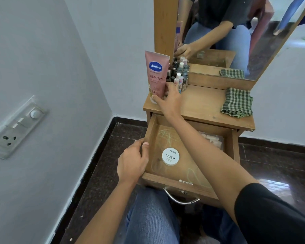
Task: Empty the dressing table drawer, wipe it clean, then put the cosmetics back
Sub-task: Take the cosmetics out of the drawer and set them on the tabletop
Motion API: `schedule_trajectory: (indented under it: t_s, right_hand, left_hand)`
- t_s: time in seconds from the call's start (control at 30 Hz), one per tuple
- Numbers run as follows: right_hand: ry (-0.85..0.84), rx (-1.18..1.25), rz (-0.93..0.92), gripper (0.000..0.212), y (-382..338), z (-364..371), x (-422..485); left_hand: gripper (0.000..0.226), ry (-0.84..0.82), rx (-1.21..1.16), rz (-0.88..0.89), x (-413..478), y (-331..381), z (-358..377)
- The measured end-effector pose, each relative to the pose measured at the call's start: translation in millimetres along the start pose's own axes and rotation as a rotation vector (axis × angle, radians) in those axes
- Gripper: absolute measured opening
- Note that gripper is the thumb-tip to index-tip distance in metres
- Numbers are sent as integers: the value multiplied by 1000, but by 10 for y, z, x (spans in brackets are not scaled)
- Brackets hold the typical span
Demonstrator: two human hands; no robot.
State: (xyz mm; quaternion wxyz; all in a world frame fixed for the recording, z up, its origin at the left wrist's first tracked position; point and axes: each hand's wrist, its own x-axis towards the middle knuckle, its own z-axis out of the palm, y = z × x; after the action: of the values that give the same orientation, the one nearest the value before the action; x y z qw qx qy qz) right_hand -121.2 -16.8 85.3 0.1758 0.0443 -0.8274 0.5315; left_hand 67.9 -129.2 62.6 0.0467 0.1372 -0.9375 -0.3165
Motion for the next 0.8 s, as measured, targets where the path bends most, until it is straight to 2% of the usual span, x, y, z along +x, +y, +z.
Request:
schedule_trajectory:
  t_s: [0.2, 0.33, 0.4, 0.47, 0.5, 0.6, 0.7, 0.8]
  right_hand:
    - [-4, -14, 32, 51, 7, 25, 21]
    - [-7, -38, -34, 37, -32, -212, -314]
    - [-95, -160, -82, 20, 37, -393, -600]
    - [-298, -318, -73, 12, 173, -575, -827]
    - [-432, -398, -45, 16, 256, -645, -911]
    - [-743, -576, 65, 53, 496, -734, -1083]
    - [-859, -624, 94, 74, 612, -688, -1190]
    - [-896, -624, 82, 75, 639, -616, -1223]
  left_hand:
    - [41, -6, 10, -5, 8, -14, 12]
    - [40, -8, 7, -12, 9, -12, 9]
    - [39, -9, 3, -14, 8, -14, 8]
    - [38, -6, -4, -12, 7, -10, 4]
    - [37, -3, -6, -9, 5, -7, 3]
    - [37, 7, -9, 3, -11, -1, 1]
    - [39, 9, -14, 3, -13, 1, -3]
    - [39, 11, -14, 7, -8, -2, -1]
